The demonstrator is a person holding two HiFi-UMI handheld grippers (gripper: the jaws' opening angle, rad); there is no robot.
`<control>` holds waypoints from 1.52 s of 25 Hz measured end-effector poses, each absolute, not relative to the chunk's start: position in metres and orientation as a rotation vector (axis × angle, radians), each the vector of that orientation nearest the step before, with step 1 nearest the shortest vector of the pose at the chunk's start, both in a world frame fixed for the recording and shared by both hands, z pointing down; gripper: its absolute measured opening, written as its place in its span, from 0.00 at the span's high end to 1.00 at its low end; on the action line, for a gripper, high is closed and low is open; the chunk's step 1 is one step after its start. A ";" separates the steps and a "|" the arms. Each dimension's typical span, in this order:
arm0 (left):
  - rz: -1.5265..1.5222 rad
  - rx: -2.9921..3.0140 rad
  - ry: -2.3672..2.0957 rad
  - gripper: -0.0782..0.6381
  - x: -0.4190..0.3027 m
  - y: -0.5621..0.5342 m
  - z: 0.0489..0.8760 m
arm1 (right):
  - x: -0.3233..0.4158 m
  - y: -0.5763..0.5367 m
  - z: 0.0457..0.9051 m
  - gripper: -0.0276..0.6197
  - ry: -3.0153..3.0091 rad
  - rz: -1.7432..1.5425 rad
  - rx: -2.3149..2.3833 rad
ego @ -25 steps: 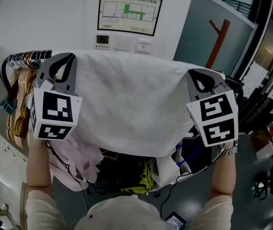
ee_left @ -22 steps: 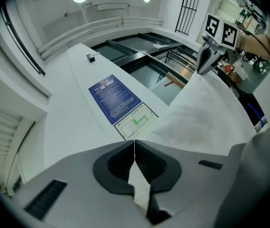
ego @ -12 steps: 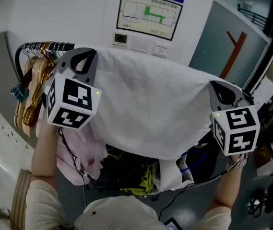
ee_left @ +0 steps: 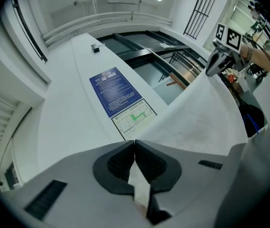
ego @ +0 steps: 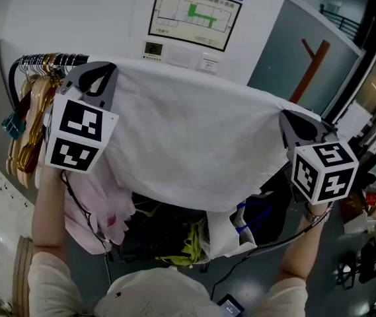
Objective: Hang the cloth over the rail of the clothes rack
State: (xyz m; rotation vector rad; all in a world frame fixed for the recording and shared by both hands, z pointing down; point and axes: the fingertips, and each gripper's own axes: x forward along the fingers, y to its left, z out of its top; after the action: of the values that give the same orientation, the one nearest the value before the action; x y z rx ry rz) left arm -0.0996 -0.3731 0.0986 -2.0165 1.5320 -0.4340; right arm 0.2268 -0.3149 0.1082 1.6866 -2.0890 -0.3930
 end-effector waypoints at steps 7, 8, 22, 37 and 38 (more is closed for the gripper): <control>-0.419 -2.019 1.543 0.87 -0.091 -0.372 0.097 | 0.241 -0.309 0.107 0.93 -2.079 -0.408 1.727; -0.407 -2.024 1.542 0.87 -0.091 -0.371 0.096 | 0.240 -0.309 0.106 0.93 -2.082 -0.414 1.733; 0.075 -2.292 1.596 0.87 -0.086 -0.317 0.130 | 0.179 -0.274 0.131 0.93 -2.520 -0.332 1.835; 0.063 -2.635 1.746 0.87 -0.063 -0.252 0.406 | 0.111 -0.223 0.404 0.93 -2.345 0.012 2.160; 0.068 -2.654 1.757 0.87 -0.065 -0.239 0.423 | 0.107 -0.211 0.423 0.93 -2.324 0.027 2.150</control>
State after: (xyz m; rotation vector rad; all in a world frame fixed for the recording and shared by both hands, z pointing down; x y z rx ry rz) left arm -0.0653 -0.2393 0.4233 -2.6544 1.7573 0.0677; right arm 0.1067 -0.2114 0.4231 2.1499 -2.3239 0.0266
